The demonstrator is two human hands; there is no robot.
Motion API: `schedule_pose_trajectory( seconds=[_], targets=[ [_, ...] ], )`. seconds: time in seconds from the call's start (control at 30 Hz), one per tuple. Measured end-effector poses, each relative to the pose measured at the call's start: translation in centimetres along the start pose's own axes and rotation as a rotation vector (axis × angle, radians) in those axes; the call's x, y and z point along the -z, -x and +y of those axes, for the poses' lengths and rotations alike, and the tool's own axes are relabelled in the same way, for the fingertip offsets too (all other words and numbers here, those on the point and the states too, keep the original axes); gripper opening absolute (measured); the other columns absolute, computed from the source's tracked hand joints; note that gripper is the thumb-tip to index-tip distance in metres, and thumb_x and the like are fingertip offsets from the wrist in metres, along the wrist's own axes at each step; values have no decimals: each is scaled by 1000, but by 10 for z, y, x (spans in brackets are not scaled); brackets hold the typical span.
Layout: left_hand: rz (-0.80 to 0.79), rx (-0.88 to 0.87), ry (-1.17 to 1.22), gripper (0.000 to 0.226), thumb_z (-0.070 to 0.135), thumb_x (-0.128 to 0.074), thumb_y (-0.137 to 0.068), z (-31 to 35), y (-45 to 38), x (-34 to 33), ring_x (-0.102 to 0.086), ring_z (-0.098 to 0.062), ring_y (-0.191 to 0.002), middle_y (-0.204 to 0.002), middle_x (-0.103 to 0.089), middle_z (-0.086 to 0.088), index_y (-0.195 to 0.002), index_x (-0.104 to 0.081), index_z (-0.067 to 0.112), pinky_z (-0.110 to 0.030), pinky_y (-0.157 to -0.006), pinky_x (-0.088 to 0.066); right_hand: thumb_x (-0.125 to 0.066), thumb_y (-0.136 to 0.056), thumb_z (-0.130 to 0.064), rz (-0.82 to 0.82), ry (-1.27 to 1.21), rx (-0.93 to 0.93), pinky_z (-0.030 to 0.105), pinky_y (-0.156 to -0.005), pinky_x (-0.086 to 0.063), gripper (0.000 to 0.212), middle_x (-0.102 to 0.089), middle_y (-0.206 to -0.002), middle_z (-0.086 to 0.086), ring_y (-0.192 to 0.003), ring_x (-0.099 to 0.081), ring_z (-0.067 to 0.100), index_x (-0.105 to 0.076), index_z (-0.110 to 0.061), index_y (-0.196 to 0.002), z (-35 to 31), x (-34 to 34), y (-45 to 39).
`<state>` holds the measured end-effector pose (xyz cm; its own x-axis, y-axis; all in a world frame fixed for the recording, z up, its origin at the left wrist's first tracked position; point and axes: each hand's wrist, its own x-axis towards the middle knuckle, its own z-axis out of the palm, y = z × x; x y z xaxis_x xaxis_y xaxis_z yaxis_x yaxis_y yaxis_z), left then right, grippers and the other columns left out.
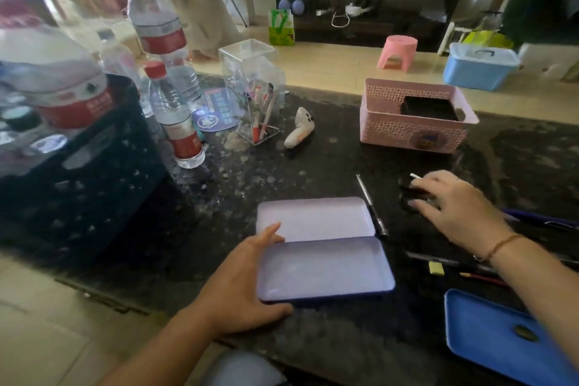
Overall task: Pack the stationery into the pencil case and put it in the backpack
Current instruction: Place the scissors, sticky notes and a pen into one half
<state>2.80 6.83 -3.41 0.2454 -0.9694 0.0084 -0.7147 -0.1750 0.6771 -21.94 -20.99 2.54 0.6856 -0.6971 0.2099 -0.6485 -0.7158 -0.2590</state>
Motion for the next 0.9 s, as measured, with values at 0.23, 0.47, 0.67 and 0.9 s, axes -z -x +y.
schedule_pose_trajectory(
  seconds=[0.23, 0.47, 0.67, 0.9],
  targets=[
    [74, -85, 87, 119, 54, -86, -61, -10, 1, -7, -44, 4, -131, -143, -41, 25, -150, -8, 47, -28, -110, -39, -73, -63, -29, -116, 28, 429, 30, -50, -50, 14, -62, -72, 1, -62, -62, 21, -69, -22, -75, -165, -57, 48],
    [131, -132, 71, 99, 59, -85, -58, -14, 0, -10, -49, 3, -127, -140, -48, 22, -141, -37, 34, -25, -105, -43, -56, -90, -22, -329, 103, 328, 42, -81, -46, 22, -63, -107, 13, -103, -54, 32, -65, -11, -107, -202, -71, 45],
    [146, -236, -17, 79, 56, -85, -60, -15, -5, -9, -52, -1, -126, -136, -51, 22, -129, -51, 38, -26, -102, -45, -54, -85, -35, 36, -193, 288, 34, -64, -51, 23, -70, -86, 1, -79, -62, 24, -69, -20, -95, -154, -54, 55],
    [114, -255, -135, 77, 72, -75, -60, -17, -7, -8, -44, 4, -130, -141, -43, 27, -127, -54, 40, -23, -105, -39, -56, -88, -15, -85, 308, -282, 41, -84, -50, 38, -57, -119, -2, -110, -49, 25, -57, -29, -123, 34, -10, 0]
  ],
)
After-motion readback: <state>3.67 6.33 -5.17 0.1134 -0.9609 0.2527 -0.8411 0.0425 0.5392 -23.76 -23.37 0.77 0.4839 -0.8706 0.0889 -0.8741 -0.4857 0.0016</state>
